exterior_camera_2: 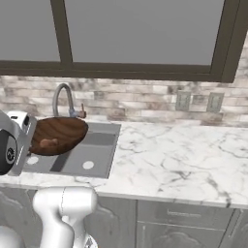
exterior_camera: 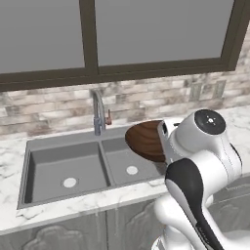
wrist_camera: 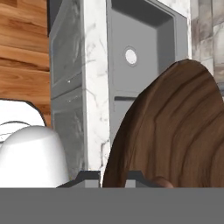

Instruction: Pick the potato from the cabinet and place it in the bowl. Then pick the bowl and place it in the sink. Then turn on the sink facuet.

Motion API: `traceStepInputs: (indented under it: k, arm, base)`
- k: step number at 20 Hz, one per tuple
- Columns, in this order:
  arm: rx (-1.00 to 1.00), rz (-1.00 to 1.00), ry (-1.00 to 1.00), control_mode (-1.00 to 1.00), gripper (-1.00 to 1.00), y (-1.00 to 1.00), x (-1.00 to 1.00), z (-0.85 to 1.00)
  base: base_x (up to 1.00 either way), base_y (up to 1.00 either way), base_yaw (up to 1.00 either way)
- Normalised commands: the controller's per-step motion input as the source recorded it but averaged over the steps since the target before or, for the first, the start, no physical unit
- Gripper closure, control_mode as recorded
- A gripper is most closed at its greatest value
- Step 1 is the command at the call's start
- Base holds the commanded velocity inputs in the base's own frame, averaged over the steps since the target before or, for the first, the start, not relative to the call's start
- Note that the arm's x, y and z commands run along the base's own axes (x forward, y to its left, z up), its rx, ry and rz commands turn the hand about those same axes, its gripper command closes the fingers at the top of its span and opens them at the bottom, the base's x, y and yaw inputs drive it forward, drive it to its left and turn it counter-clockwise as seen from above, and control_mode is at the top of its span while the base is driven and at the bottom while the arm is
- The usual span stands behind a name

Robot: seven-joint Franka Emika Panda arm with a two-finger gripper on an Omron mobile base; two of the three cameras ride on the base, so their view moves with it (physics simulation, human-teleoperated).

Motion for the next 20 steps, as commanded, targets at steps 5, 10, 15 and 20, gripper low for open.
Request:
traceStepInputs:
  k: [5, 10, 15, 20]
  arm:
    - [0.00, 0.00, 0.00, 1.00, 1.00, 0.00, 0.00, 0.00]
    - [0.00, 0.00, 0.00, 1.00, 1.00, 0.00, 0.00, 0.00]
    - [0.00, 0.00, 0.00, 1.00, 1.00, 0.00, 0.00, 0.00]
    - [0.03, 0.02, 0.11, -1.00, 1.00, 0.18, 0.01, -0.02]
  base:
    - [0.50, 0.31, -0.04]
    - [0.43, 0.10, -0.03]
    - [0.50, 0.11, -0.01]
    - [0.00, 0.00, 0.00]
